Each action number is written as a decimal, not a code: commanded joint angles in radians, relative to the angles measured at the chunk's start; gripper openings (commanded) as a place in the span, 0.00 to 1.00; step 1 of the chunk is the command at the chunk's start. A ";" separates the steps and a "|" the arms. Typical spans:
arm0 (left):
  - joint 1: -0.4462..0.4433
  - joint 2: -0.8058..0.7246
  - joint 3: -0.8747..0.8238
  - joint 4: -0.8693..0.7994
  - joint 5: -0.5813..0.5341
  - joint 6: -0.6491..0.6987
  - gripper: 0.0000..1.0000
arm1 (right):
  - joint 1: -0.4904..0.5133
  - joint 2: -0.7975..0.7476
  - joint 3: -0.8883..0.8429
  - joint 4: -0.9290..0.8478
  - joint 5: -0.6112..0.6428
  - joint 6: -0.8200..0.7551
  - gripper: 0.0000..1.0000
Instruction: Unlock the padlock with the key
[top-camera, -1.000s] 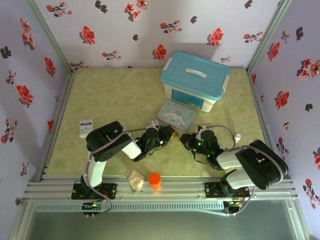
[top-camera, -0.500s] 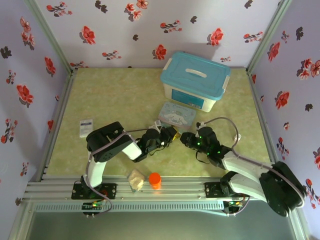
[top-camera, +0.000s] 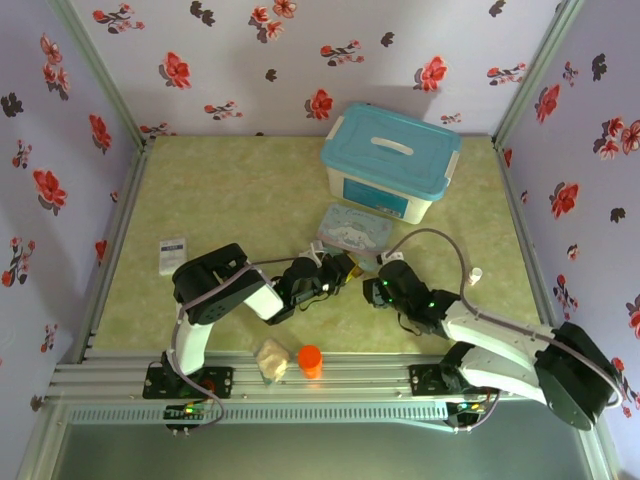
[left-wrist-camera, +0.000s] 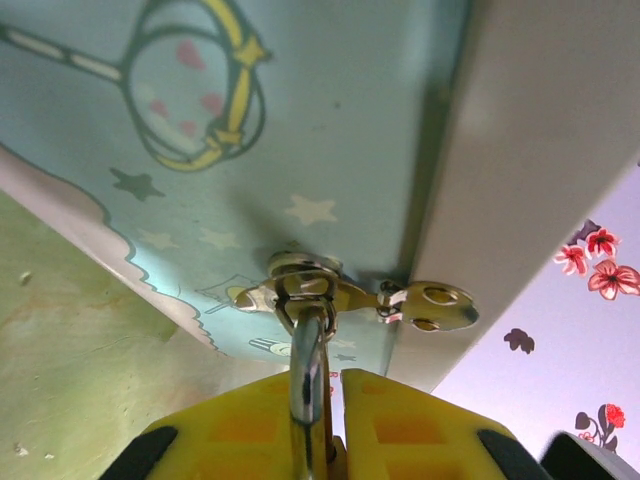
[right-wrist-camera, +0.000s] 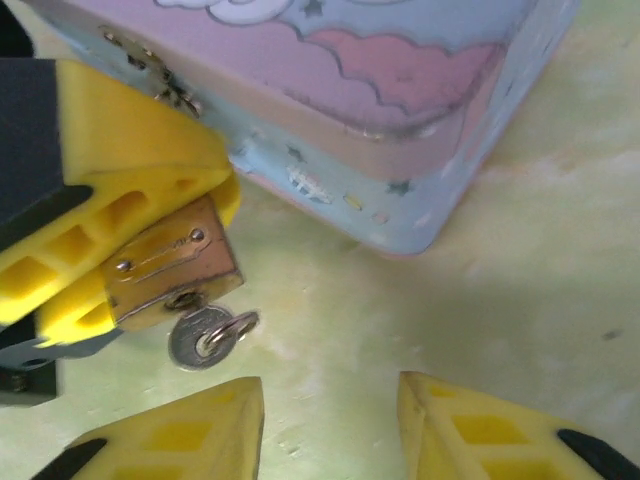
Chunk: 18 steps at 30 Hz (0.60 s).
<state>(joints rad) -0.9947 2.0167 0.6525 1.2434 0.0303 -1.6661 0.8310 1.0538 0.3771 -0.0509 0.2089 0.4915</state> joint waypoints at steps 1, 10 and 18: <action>-0.004 -0.023 -0.008 0.073 0.023 0.000 0.00 | 0.106 0.079 0.069 -0.025 0.231 -0.114 0.42; -0.001 -0.032 -0.019 0.073 0.033 -0.001 0.00 | 0.221 0.267 0.210 -0.099 0.476 -0.214 0.35; 0.000 -0.034 -0.018 0.074 0.043 -0.003 0.00 | 0.221 0.280 0.195 -0.045 0.453 -0.265 0.22</action>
<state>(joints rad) -0.9920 2.0163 0.6384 1.2579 0.0353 -1.6703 1.0523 1.3224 0.5575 -0.1173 0.5995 0.2573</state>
